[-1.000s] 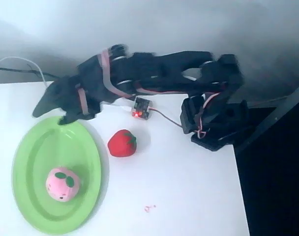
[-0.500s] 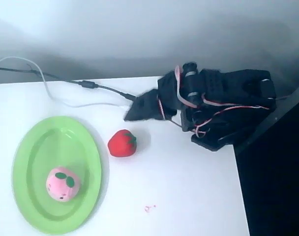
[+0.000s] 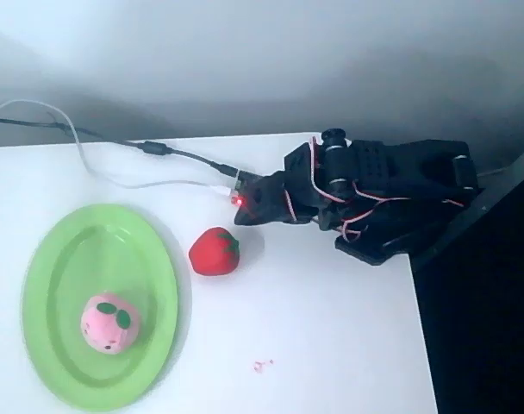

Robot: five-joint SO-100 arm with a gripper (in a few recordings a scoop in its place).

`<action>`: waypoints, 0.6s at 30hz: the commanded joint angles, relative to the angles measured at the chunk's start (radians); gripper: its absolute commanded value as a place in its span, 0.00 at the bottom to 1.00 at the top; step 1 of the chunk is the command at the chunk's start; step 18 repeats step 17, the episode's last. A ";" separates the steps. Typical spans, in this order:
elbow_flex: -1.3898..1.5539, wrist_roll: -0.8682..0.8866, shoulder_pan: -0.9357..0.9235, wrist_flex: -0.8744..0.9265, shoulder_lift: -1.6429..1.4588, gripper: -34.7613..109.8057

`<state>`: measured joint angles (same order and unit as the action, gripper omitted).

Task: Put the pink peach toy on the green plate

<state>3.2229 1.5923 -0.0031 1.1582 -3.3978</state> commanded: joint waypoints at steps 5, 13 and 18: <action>0.057 -0.071 -0.006 0.132 -0.020 0.24; 0.057 -0.072 -0.005 0.132 -0.020 0.24; 0.057 -0.072 -0.005 0.132 -0.020 0.24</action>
